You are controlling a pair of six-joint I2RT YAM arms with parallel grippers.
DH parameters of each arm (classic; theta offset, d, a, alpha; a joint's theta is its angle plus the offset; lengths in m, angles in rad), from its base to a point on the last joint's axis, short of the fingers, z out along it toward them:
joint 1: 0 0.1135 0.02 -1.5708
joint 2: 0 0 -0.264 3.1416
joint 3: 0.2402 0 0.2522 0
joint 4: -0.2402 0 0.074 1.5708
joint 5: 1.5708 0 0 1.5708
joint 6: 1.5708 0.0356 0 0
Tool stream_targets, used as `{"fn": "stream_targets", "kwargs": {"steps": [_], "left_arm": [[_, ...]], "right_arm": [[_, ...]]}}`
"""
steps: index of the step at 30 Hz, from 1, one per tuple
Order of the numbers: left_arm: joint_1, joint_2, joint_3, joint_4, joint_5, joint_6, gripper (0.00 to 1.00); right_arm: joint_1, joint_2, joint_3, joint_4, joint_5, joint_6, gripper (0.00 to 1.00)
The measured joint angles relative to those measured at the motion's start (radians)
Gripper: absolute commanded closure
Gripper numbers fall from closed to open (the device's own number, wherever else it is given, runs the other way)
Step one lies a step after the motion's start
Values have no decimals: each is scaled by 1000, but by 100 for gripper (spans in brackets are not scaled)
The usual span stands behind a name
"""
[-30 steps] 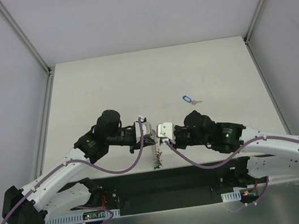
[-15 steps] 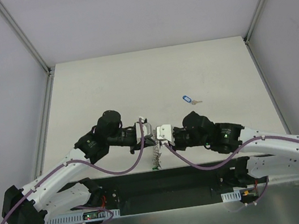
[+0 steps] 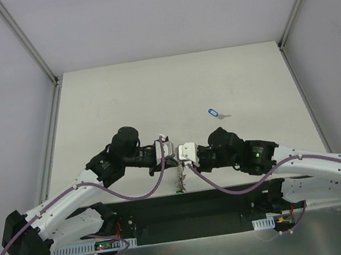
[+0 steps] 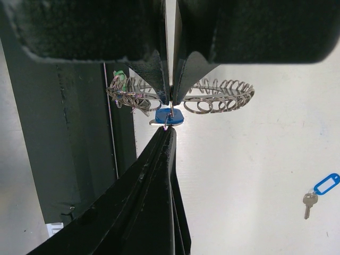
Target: Put the keys on the keyring
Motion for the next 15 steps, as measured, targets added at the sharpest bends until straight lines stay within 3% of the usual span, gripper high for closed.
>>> {"fn": "stream_targets", "kwargs": {"steps": [15], "left_arm": [[-1, -10, -8, 1, -22, 19, 100]], "right_arm": [[1, -17, 0, -26, 17, 0, 99]]}}
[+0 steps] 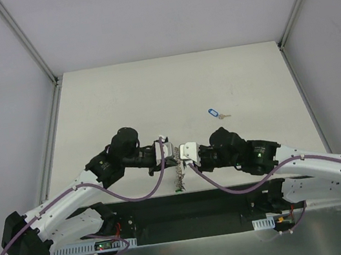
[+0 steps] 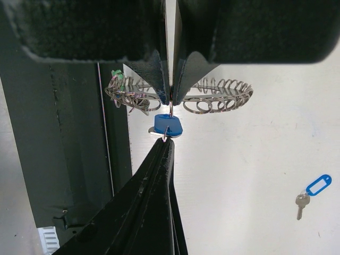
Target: Put the keys on the keyring
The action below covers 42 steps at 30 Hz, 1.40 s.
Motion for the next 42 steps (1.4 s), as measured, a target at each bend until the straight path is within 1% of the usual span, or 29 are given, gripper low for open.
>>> {"fn": "stream_targets", "kwargs": {"steps": [42], "left_arm": [[-7, -6, -21, 29, 26, 19, 100]], "right_arm": [[0, 23, 0, 11, 2, 5, 99]]}}
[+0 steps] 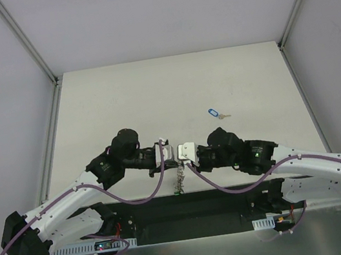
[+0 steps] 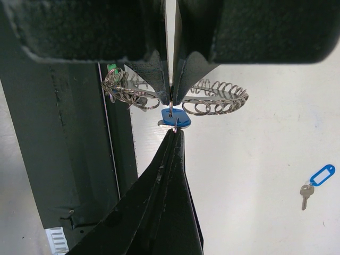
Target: Put the keys on the keyring
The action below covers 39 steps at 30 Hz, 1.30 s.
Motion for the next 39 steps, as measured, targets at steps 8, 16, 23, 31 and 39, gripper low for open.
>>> {"fn": "stream_targets", "kwargs": {"steps": [8, 16, 23, 31, 39], "left_arm": [[0, 0, -3, 0, -2, 6, 100], [0, 0, -5, 0, -4, 10, 100], [-6, 0, -5, 0, -9, 13, 100], [-6, -1, -7, 0, -27, 15, 100], [-16, -10, -10, 0, -45, 37, 100]], "right_arm": [[0, 0, 0, 0, -4, 0, 99], [0, 0, 0, 0, -5, 0, 99], [0, 0, 0, 0, -9, 0, 99], [0, 0, 0, 0, -19, 0, 99], [0, 0, 0, -1, -23, 2, 99]]}}
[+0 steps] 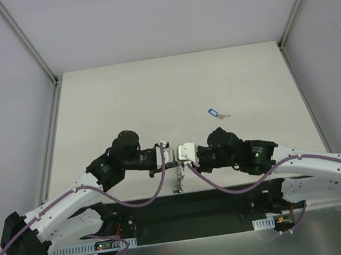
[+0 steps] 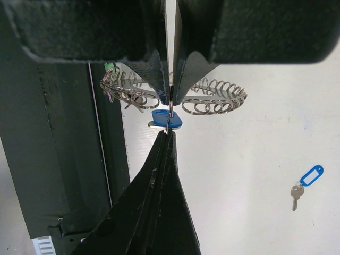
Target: Put the keys on the keyring
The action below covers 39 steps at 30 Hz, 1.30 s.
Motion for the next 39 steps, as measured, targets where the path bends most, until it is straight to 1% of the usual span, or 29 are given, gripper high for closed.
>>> {"fn": "stream_targets", "kwargs": {"steps": [15, 39], "left_arm": [[-10, -8, -16, 4, -16, 28, 100], [-16, -15, -26, 14, -30, 30, 100]], "right_arm": [[0, 2, 2, -13, 4, 1, 99], [0, 27, 4, -18, 4, 1, 99]]}}
